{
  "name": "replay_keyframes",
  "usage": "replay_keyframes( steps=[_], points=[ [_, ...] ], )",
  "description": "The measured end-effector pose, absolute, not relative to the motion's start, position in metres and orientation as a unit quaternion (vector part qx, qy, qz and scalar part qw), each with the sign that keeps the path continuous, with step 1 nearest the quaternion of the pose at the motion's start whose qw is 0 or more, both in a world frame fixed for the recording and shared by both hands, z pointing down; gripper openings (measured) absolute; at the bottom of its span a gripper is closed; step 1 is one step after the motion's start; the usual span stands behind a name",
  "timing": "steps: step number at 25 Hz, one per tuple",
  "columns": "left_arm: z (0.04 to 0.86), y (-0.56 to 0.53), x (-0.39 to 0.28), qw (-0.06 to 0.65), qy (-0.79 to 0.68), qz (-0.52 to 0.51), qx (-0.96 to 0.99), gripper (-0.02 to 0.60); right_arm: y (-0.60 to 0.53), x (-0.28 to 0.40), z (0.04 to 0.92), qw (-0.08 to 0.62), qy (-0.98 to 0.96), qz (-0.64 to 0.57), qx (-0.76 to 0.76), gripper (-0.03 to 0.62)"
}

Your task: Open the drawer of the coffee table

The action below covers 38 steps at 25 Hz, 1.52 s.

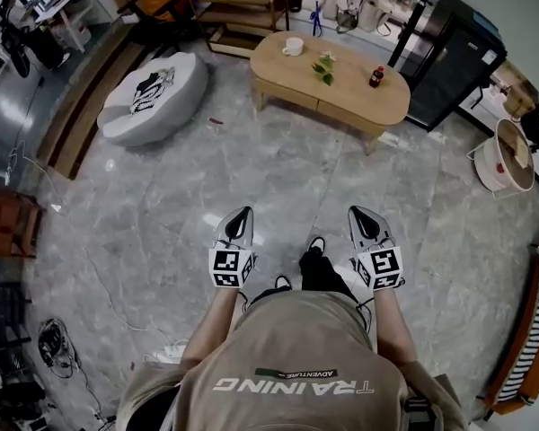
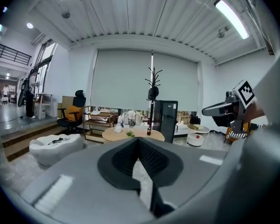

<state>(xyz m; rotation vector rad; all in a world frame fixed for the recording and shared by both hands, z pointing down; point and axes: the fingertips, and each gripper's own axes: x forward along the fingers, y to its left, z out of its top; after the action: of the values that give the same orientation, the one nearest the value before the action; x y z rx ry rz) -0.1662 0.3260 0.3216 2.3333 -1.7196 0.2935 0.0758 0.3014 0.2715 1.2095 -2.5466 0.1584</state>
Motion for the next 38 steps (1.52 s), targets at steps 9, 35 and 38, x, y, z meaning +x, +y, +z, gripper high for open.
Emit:
replay_keyframes(
  steps=[9,35,38],
  points=[
    [0.303,0.260,-0.159,0.093,-0.597,0.120,0.788,0.002,0.214,0.059,0.281,0.159,-0.912,0.037,0.376,0.005],
    [0.322,0.043,-0.122,0.101,-0.566,0.126,0.808,0.002,0.038,0.057,0.312,0.170,-0.919,0.056,0.350,0.005],
    [0.330,0.012,-0.140,0.112,-0.553,0.130,0.815,0.002,0.010,0.046,0.315,0.170,-0.910,0.062,0.373,0.005]
  ],
)
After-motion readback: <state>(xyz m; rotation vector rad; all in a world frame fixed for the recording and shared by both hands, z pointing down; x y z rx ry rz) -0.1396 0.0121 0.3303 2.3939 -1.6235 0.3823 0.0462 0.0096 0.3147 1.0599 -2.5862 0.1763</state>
